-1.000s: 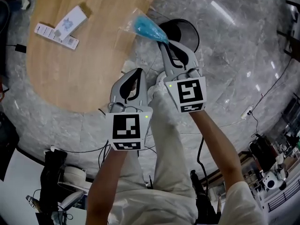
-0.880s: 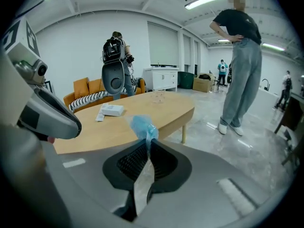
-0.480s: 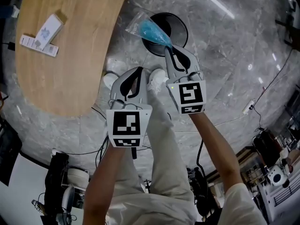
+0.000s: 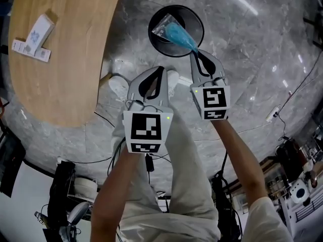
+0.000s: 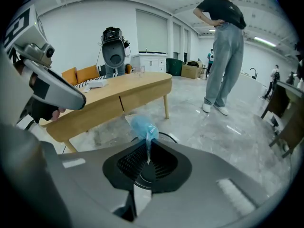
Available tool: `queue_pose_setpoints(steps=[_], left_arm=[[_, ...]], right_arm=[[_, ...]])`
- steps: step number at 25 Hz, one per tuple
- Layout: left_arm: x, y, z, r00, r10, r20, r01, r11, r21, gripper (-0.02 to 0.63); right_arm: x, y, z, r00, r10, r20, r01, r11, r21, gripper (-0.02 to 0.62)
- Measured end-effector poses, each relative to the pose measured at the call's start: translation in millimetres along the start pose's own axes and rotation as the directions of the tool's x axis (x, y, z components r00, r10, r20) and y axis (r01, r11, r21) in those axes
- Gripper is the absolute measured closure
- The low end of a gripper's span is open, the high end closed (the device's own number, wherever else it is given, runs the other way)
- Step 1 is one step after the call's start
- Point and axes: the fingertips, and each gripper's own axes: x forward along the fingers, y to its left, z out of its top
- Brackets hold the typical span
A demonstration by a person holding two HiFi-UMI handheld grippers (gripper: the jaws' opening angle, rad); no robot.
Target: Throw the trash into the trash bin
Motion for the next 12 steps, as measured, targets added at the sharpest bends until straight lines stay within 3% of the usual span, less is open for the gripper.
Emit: queue_pose_setpoints(steps=[12], left_arm=[[56.9, -9.2, -35.7, 1.000, 0.013, -0.023, -0.014, 0.999, -0.035, 0.606]], right_arm=[[38.1, -24.5, -65.1, 0.996, 0.016, -0.082, -0.020, 0.999, -0.039, 0.557]])
